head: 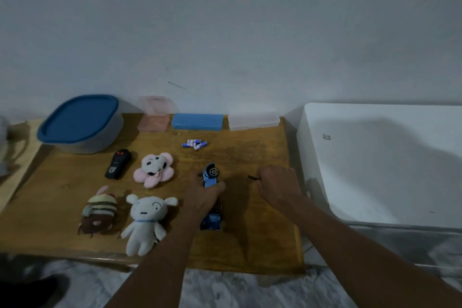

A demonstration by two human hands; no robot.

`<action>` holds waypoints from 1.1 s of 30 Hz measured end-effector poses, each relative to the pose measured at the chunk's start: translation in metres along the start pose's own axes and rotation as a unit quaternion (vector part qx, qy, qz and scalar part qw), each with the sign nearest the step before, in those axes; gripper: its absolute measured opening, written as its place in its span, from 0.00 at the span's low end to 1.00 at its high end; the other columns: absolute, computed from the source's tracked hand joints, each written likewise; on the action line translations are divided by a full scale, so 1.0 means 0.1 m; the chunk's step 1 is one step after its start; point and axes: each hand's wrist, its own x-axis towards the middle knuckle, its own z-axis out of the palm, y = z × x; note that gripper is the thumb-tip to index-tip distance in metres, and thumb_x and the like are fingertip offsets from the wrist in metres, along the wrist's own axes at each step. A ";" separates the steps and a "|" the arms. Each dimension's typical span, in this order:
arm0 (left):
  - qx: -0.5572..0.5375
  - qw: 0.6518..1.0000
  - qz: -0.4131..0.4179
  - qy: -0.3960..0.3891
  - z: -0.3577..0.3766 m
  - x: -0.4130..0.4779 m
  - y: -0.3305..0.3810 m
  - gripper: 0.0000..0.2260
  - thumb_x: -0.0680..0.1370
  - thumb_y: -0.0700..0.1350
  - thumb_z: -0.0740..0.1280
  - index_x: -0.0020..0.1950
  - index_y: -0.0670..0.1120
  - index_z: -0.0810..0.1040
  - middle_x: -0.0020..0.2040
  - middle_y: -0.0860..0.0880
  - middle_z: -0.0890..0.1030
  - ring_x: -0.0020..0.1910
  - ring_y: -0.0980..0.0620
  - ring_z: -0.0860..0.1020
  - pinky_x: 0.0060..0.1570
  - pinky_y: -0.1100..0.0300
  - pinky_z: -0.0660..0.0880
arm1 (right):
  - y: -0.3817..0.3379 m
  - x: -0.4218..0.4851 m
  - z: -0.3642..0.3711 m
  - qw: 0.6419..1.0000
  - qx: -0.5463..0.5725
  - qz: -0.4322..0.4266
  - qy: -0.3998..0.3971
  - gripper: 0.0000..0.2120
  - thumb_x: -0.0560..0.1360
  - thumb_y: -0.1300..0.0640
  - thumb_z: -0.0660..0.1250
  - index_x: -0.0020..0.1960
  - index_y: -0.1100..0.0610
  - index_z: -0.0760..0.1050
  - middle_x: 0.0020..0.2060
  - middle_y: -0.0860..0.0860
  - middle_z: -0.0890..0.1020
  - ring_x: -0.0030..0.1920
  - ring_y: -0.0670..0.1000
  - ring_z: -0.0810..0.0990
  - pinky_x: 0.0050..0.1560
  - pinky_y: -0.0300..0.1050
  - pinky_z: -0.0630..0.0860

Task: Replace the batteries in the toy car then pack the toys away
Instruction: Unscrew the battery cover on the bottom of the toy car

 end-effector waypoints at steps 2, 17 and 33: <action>-0.045 0.999 0.003 -0.025 -0.08 -0.02 0.05 0.22 0.69 0.44 0.71 0.61 0.48 0.70 0.52 0.46 0.79 0.50 0.45 0.79 0.50 0.48 0.78 | -0.04 0.05 -0.08 1.000 -0.008 -0.006 0.011 0.07 0.78 0.55 0.61 0.48 0.54 0.78 0.41 0.51 0.80 0.43 0.54 0.79 0.54 0.52 0.74; -0.175 0.947 -0.035 -0.266 -0.73 0.43 0.10 0.15 0.79 0.41 0.64 0.66 0.46 0.73 0.57 0.40 0.79 0.54 0.39 0.78 0.48 0.47 0.77 | -0.58 0.34 -0.42 0.976 0.132 0.098 0.145 0.05 0.76 0.55 0.65 0.46 0.54 0.79 0.41 0.50 0.82 0.40 0.51 0.79 0.40 0.48 0.78; -0.116 0.882 0.058 -0.453 -0.99 0.71 0.22 0.42 0.71 0.27 0.67 0.71 0.68 0.61 0.63 0.36 0.78 0.59 0.32 0.77 0.57 0.34 0.74 | -1.10 0.19 -0.51 0.832 0.477 0.171 0.228 0.12 0.74 0.63 0.70 0.56 0.53 0.75 0.39 0.55 0.84 0.37 0.51 0.85 0.46 0.54 0.83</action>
